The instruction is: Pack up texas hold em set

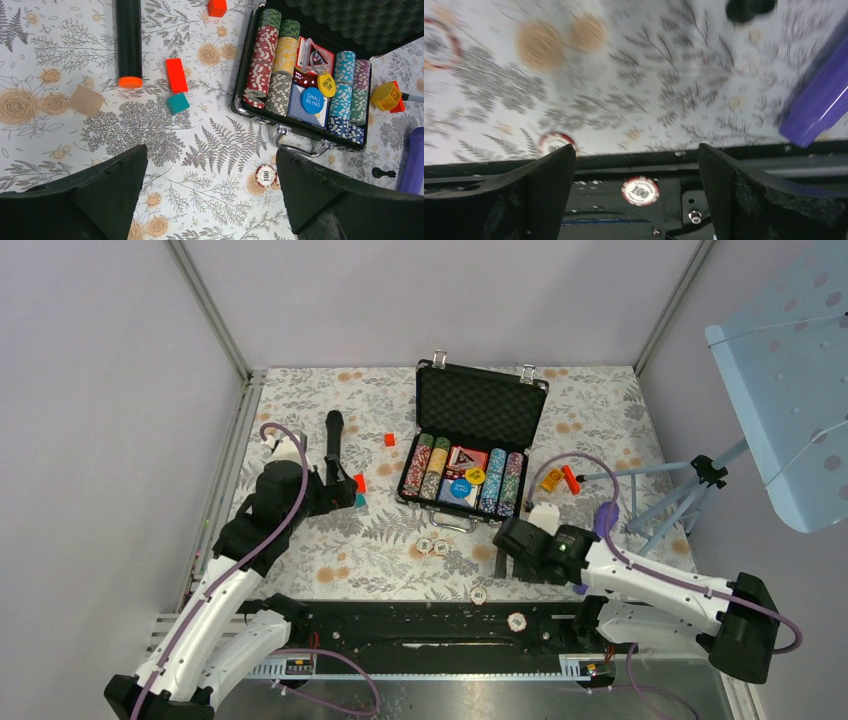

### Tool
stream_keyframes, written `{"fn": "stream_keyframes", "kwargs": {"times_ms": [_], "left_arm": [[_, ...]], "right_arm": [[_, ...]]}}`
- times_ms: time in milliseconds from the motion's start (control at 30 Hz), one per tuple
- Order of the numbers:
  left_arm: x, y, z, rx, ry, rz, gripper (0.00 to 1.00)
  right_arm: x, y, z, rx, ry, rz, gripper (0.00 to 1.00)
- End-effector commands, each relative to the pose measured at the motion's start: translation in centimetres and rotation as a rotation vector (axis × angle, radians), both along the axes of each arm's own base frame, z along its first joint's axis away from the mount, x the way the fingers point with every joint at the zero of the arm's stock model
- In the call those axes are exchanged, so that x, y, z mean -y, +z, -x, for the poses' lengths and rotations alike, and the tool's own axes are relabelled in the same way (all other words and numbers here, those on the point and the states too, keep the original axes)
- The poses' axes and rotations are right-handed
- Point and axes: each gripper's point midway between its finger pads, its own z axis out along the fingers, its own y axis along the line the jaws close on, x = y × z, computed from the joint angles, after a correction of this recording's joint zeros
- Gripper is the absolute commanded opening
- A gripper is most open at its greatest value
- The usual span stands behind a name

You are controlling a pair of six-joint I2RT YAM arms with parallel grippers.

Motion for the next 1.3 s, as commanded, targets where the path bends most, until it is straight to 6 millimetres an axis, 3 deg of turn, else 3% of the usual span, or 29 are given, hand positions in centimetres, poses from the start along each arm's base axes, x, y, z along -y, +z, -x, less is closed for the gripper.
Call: {"fn": "stream_keyframes", "kwargs": {"times_ms": [0,367,567,900,1067,1267], "left_arm": [[0.6,1.3,-0.4,0.056,-0.017,0.041,0.99],[1.2,1.1,-0.5,0.05,-0.049,0.047,0.99],[1.3,0.8,-0.6,0.042,-0.057,0.044,0.99],[1.4,0.7,-0.7,0.036,-0.065,0.039,0.99],[1.4,0.7,-0.7,0.034,-0.065,0.039,0.99],[1.4,0.6,-0.6,0.032,-0.066,0.038,0.99]], "right_arm": [[0.3,-2.7,3.7,-0.11,-0.153,-0.125,0.97],[-1.5,-6.0,7.2,-0.163,-0.035,-0.163,0.97],[-1.1,-7.3,8.9,-0.201,-0.036,-0.126,0.92],[-0.2,-6.8,10.7,-0.241,0.03,0.013,0.82],[0.1,-5.7,10.4,-0.206,0.038,0.044,0.81],[0.3,-6.1,10.9,-0.227,0.032,0.017,0.81]]}}
